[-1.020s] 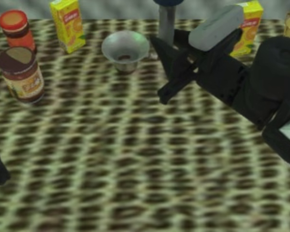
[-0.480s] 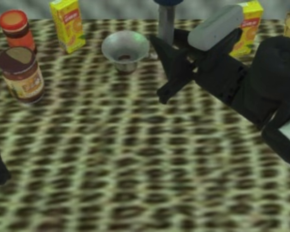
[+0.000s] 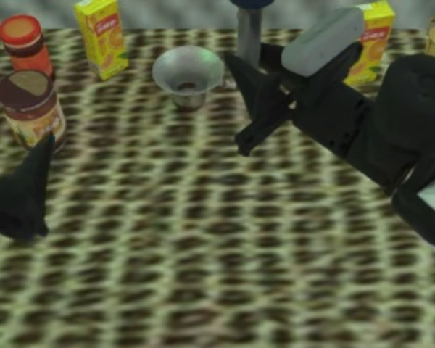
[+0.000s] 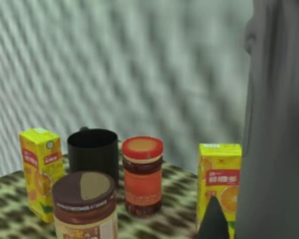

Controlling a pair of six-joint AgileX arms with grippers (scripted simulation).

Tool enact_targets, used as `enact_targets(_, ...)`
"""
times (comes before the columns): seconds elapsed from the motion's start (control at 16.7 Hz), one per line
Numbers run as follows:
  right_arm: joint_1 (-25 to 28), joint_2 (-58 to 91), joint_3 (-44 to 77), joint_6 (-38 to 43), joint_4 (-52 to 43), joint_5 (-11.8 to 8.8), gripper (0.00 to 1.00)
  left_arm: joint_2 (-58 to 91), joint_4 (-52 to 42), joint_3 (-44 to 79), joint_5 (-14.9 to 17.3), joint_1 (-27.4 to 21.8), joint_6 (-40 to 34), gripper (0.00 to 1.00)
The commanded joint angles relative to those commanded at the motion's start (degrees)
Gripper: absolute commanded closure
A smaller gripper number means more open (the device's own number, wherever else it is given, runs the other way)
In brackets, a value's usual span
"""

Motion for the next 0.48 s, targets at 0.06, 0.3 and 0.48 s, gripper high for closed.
enact_targets(0.06,0.0,0.0,0.0,0.0,0.0,0.0,1.0,4.88,1.77,2.79,2.99,-0.93,0.13,0.0)
enact_targets(0.3,0.0,0.0,0.0,0.0,0.0,0.0,1.0,24.45,8.77,13.78,14.72,-4.68,0.7,0.0)
enact_targets(0.48,0.0,0.0,0.0,0.0,0.0,0.0,1.0,36.91,13.14,20.63,22.27,-7.16,1.03,0.0)
